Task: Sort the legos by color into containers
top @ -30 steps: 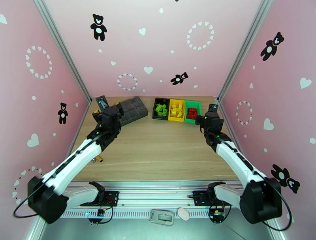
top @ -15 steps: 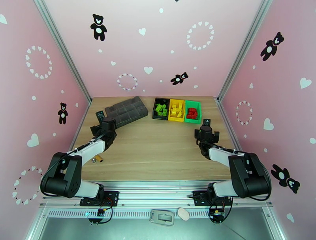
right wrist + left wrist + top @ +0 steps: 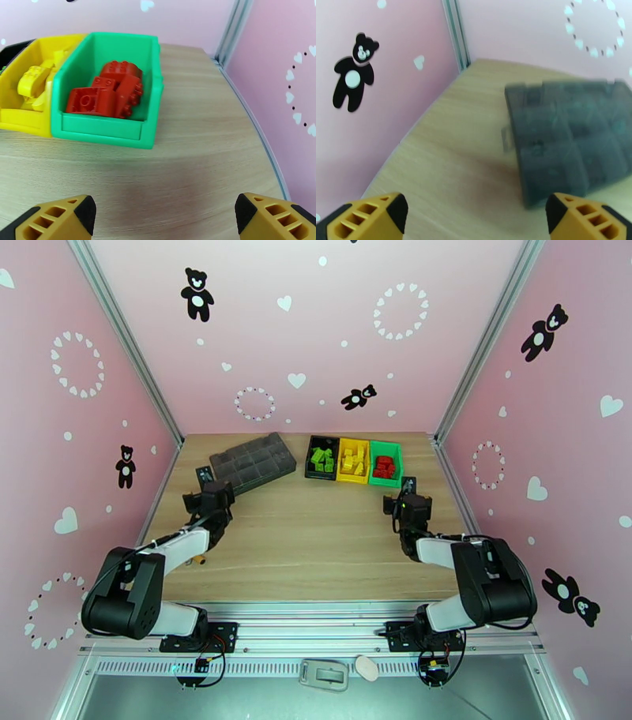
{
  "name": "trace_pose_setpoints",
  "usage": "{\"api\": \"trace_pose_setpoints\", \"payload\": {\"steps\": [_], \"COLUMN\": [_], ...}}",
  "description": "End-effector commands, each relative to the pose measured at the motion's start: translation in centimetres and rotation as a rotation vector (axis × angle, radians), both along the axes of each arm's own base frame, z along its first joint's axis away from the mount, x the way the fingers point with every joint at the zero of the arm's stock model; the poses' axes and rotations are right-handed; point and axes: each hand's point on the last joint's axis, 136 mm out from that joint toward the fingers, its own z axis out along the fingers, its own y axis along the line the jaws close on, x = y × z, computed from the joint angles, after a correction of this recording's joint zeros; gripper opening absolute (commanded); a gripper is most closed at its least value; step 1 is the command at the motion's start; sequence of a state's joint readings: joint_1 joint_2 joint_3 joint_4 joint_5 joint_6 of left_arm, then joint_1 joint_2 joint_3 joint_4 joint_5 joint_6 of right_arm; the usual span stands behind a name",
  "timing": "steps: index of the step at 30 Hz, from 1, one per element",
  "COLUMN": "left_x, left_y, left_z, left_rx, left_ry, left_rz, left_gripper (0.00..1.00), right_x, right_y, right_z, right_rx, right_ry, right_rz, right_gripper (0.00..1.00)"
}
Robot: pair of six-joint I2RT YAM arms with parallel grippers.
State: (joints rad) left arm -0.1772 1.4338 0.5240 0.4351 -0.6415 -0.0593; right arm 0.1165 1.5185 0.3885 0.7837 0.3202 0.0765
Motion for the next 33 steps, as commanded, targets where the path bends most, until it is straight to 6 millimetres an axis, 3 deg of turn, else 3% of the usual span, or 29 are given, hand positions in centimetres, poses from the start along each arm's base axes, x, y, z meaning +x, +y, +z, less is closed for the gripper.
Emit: {"api": "trace_pose_setpoints", "payload": {"steps": [1, 5, 10, 30, 33], "left_x": [0.7, 1.2, 2.2, 1.3, 1.4], "left_y": [-0.4, -0.7, 0.2, 0.8, 0.8], "left_z": [1.1, 0.5, -0.6, -0.3, -0.3], "left_rx": [0.017, 0.027, -0.098, -0.098, -0.098], "left_ry": [-0.091, -0.12, -0.076, -0.125, -0.126], "left_rz": [-0.055, -0.087, -0.142, -0.107, -0.107], "left_gripper": [0.98, 0.99, 0.98, 0.98, 0.99], "right_x": [0.7, 0.8, 0.8, 0.8, 1.4], "right_y": [0.6, 0.2, 0.1, 0.2, 1.7], "right_z": [0.8, 0.5, 0.5, 0.5, 0.0], "right_rx": [0.021, 0.038, 0.044, 0.045, 0.077], "right_ry": [-0.052, -0.036, -0.031, -0.031, 0.011], "right_rz": [0.044, 0.038, 0.038, 0.041, 0.155], "right_gripper": [0.99, 0.99, 0.99, 0.99, 0.99]}}
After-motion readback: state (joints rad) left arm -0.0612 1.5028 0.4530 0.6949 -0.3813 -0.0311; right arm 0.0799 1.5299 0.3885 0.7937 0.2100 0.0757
